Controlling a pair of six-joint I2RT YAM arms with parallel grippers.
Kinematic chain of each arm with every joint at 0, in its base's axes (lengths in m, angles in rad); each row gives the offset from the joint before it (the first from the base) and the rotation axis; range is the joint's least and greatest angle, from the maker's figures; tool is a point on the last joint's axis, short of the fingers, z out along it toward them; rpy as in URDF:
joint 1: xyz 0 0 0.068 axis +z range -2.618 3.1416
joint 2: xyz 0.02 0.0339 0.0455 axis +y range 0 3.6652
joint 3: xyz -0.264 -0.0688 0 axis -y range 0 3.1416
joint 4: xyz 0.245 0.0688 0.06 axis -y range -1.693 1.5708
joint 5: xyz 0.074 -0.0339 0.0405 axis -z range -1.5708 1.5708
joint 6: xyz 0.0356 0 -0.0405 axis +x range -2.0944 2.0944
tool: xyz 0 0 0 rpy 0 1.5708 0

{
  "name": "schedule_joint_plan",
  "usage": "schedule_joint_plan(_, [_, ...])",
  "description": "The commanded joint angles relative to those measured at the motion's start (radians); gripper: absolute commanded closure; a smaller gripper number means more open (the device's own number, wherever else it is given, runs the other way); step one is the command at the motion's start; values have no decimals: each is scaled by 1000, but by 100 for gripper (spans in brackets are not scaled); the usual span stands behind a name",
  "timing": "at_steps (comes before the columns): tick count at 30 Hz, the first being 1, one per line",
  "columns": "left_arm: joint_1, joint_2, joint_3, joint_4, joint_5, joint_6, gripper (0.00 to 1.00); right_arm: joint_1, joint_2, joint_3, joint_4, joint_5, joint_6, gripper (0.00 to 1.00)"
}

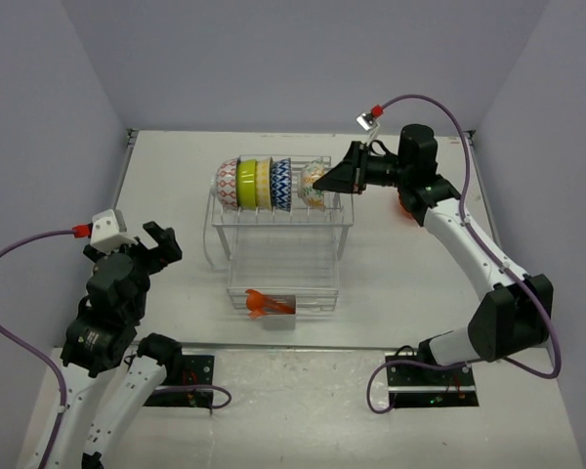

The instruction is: Unload the bowls from the dish rack

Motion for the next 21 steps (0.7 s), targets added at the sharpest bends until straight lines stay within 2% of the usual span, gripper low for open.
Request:
schedule_joint_plan(1, [6, -2, -12, 45, 7, 20, 0, 2, 32, -8, 80, -33, 36, 74])
schedule_joint_plan(5, [6, -7, -13, 47, 6, 20, 0, 2, 47, -18, 147, -71, 86, 82])
schedule_joint_plan(6, [6, -10, -13, 47, 6, 20, 0, 2, 47, -21, 173, -74, 98, 88])
schedule_joint_plan(10, [6, -12, -15, 47, 7, 20, 0, 2, 38, -28, 189, -72, 117, 100])
schedule_joint_plan(21, [6, -18, -16, 47, 7, 19, 0, -7, -58, -24, 238, -43, 169, 100])
